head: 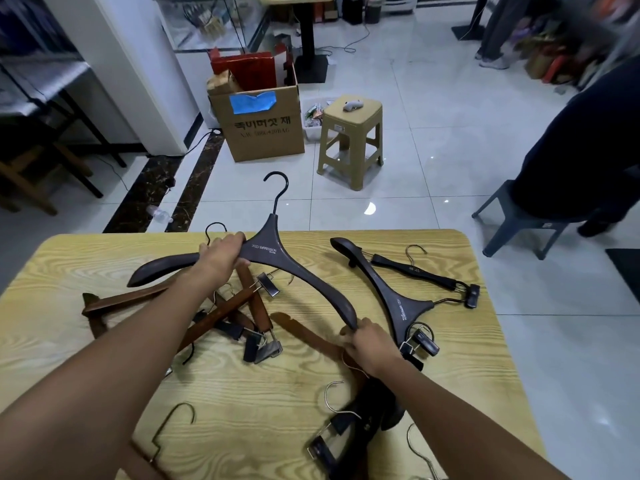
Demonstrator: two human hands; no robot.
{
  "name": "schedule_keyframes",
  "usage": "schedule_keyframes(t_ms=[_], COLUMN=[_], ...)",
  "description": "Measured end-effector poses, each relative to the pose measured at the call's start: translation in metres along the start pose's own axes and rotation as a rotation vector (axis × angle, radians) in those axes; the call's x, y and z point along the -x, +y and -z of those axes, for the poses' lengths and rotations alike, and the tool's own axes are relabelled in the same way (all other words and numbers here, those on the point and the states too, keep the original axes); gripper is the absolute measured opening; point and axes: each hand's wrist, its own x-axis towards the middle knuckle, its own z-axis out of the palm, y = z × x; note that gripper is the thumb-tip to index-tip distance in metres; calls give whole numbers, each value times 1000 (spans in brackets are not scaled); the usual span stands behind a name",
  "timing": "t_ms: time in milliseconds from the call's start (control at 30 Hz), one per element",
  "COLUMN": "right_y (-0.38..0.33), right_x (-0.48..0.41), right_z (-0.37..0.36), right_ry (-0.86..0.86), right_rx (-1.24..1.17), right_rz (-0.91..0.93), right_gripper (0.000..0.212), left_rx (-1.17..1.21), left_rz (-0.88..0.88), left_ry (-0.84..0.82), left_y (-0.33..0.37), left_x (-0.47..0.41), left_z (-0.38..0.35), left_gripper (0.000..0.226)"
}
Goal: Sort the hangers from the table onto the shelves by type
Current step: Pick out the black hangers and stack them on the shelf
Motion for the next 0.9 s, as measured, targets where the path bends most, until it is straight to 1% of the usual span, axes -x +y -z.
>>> schedule_keyframes(t_ms=[133,233,333,433,500,667,800,900], right_y=[26,47,60,65,65,57,55,53], right_x=[-2,0,1,-6,-13,-28,-31,-30], right_z=[15,24,27,27,26,24,22,21], right_ry=[150,196,150,69,23,-70,-45,11], right_rx=[21,29,-23,-107,-114,-9,39,127], right_rz=[-120,-355,-625,-772,-801,-840,-849,-742], right_gripper=[32,35,44,56,59,58,52,55], left_rx=[42,11,-36,-53,-49,-53,-15,-18], left_rz=[-21,-39,-78,-103,-119,-160,-181,-189], left_ry=[31,35,37,28,25,1,-17,-29], left_y=[2,7,14,22,27,38,39,36], left_x=[-6,-11,-16,-21,-25,-34,-41,-47], left_z=[-6,-4,-2,-2,-4,-12,-23,-27], left_gripper=[22,24,26,30,32,35,33,33])
